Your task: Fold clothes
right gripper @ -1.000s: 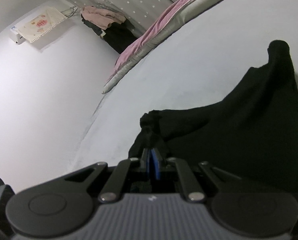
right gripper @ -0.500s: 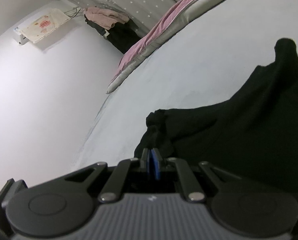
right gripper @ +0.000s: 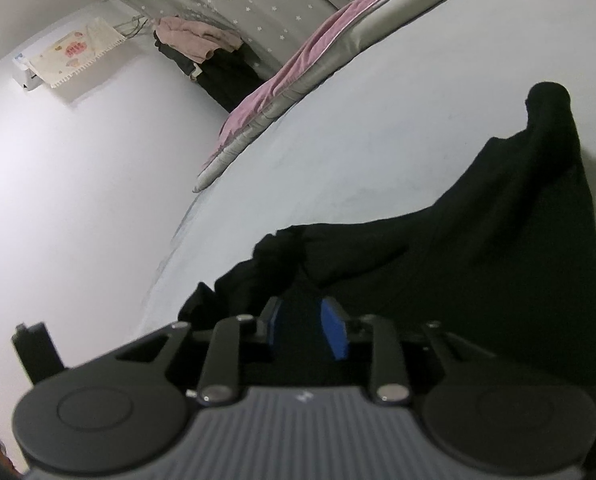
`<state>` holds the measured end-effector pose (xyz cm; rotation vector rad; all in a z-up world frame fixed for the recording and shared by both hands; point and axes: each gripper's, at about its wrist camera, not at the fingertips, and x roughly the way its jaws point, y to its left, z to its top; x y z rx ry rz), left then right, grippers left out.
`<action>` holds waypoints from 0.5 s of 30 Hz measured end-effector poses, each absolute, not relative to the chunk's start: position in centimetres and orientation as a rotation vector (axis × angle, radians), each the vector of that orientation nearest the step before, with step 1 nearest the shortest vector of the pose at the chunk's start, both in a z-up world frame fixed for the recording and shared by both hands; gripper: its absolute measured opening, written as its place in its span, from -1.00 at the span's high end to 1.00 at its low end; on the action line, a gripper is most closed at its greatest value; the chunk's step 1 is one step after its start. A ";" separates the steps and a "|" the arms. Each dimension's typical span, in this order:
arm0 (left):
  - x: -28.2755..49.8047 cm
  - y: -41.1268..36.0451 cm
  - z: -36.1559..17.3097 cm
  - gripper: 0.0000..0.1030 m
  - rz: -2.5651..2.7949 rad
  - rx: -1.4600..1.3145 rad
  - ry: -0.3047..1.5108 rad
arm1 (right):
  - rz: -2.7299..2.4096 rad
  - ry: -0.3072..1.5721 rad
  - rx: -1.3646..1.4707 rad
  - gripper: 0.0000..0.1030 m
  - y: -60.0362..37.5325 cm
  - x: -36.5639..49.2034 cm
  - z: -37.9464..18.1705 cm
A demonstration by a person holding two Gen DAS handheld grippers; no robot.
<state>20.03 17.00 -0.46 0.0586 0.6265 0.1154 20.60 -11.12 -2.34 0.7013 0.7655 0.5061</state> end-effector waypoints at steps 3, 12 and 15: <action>21.0 18.8 -0.8 0.91 0.159 0.044 0.628 | 0.498 0.767 0.699 0.45 -11.2 20.6 -2.4; 23.0 23.0 -2.2 0.91 0.256 0.009 0.656 | 0.458 0.737 0.665 0.40 -11.5 19.9 -1.5; 23.2 23.7 -2.4 0.91 0.287 0.004 0.663 | 0.447 0.731 0.661 0.39 -11.7 19.8 -1.4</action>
